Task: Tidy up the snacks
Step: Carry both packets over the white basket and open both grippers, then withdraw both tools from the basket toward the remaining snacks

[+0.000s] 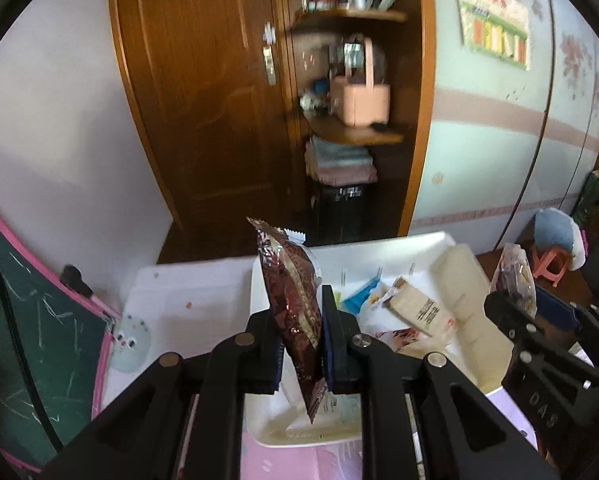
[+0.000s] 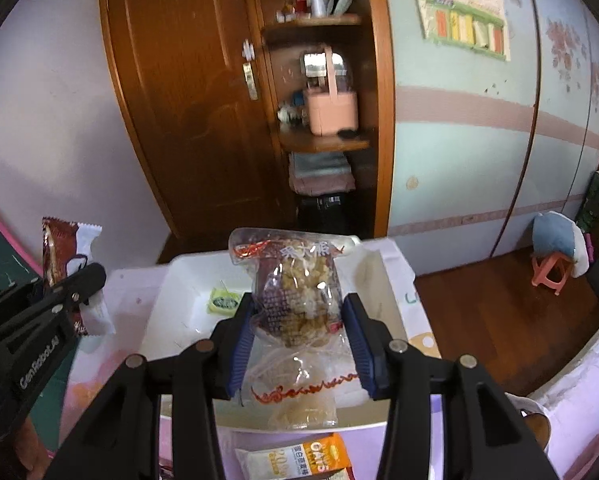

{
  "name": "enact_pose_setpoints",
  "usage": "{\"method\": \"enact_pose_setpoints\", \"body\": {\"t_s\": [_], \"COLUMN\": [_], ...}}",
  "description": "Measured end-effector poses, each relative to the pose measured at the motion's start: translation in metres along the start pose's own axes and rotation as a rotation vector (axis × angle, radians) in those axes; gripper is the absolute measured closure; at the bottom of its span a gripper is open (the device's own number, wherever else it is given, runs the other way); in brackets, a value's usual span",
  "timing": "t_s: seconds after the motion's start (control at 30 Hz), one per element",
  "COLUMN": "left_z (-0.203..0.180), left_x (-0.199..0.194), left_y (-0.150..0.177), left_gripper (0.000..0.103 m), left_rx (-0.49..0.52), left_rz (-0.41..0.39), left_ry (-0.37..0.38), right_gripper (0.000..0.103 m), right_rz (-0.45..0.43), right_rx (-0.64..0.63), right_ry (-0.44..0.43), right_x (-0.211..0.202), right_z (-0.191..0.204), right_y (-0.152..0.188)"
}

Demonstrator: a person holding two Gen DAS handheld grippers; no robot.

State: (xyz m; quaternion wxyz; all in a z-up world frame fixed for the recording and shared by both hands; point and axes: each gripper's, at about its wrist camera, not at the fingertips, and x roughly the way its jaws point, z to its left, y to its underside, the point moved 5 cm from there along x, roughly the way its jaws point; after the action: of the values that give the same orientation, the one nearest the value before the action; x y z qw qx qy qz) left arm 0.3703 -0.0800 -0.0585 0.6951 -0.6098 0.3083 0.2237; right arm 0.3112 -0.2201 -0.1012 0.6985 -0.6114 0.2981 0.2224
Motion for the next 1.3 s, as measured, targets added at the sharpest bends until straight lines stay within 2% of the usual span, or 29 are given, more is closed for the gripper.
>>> {"method": "enact_pose_setpoints", "body": {"t_s": [0.1,0.2,0.33,0.4,0.43,0.47,0.53,0.6,0.8,0.93,1.07,1.3], "left_z": [0.002,0.005,0.003,0.001,0.000,0.001,0.000,0.000,-0.002,0.002,0.005,0.007], "left_x": [0.029,0.042,0.051,0.050,0.047,0.044,0.033,0.022,-0.005,-0.027,-0.052,-0.102], "left_y": [0.005,0.013,0.018,0.020,0.021,0.021,0.022,0.023,0.038,0.056,0.074,0.108], "left_gripper": [0.090,0.090,0.087,0.072,0.052,0.027,0.010,0.010,0.010,0.010,0.010,0.010], "left_rx": [0.006,0.008,0.025,0.035,0.039,0.041,0.043,0.052,0.066,0.033,0.022,0.033], "left_rz": [0.055,0.076,0.097,0.098,0.090,0.078,0.032,0.005,-0.011,-0.016,-0.041,-0.084], "left_ry": [-0.008,-0.009,-0.007,0.006,0.006,0.000,-0.006,0.011,0.035,0.078,0.084,0.109], "right_gripper": [0.059,0.059,0.058,0.058,0.057,0.057,0.055,0.054,0.053,0.051,0.046,0.046], "right_rz": [0.072,0.123,0.142,0.149,0.151,0.156,0.156,0.145,0.105,0.062,0.031,-0.049], "right_rx": [-0.009,-0.012,-0.002,0.003,0.002,0.000,-0.002,0.001,0.045,0.033,0.042,0.088], "right_ry": [-0.002,-0.017,-0.049,-0.086,-0.096,-0.107,-0.107,-0.105,-0.118,-0.092,-0.098,-0.096], "right_x": [0.027,0.046,0.057,0.056,0.056,0.052,0.046,0.040,0.002,-0.028,-0.059,-0.113], "right_z": [0.003,0.005,0.004,0.005,0.005,0.007,0.005,0.005,-0.002,-0.006,-0.012,-0.023], "right_y": [0.011,0.022,0.027,0.028,0.029,0.031,0.034,0.035,0.048,0.061,0.079,0.100]}}
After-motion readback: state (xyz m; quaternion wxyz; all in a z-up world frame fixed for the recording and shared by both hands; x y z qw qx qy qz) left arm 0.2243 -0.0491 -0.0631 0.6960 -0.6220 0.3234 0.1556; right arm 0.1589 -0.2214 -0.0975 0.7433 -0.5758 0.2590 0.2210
